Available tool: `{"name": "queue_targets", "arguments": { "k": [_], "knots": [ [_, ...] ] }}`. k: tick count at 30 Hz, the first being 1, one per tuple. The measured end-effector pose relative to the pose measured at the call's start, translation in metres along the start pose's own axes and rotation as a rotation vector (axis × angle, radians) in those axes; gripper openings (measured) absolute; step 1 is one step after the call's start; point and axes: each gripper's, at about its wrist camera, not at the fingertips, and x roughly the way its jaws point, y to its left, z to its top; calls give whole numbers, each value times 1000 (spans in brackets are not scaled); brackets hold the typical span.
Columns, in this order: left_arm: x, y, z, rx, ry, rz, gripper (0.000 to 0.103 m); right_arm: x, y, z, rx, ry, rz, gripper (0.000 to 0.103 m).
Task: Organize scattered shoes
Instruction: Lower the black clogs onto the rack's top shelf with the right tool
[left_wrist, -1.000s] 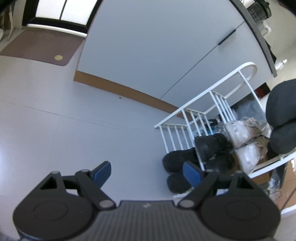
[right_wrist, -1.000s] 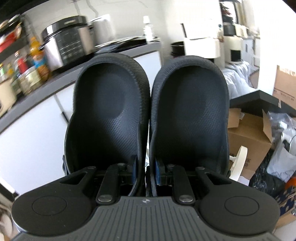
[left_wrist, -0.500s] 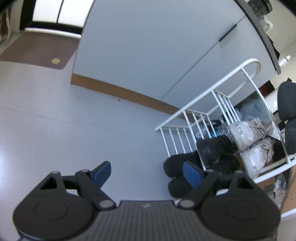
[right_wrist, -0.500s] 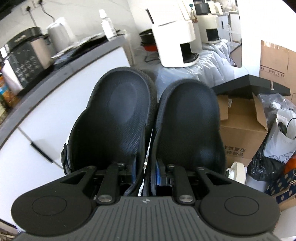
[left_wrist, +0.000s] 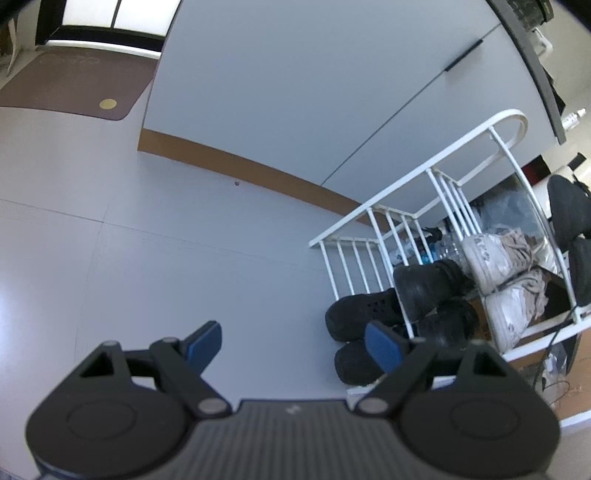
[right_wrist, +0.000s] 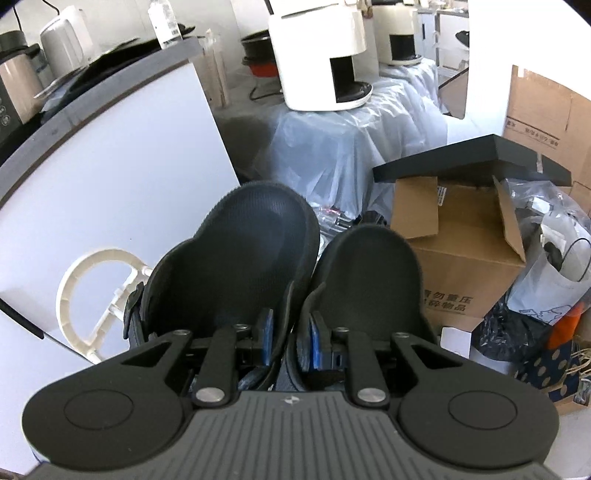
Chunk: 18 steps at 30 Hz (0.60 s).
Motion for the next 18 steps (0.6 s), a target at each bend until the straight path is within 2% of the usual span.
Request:
{"name": "queue_targets", "arguments": {
  "k": [2, 4, 8, 10, 18],
  "knots": [
    [2, 0, -1, 5, 11, 1, 87, 6, 2, 2, -28, 11, 10, 31],
    [4, 1, -2, 7, 19, 4, 87, 9, 4, 1, -45, 1, 30, 54],
    [1, 3, -2, 13, 16, 11, 87, 3, 5, 1, -40, -26, 63, 60],
    [-1, 6, -1, 8, 11, 14, 87, -6, 3, 0, -20, -49, 78, 76],
    [-12, 11, 1, 20, -9, 34, 87, -50, -2, -3, -5, -124, 108, 87]
  ]
}}
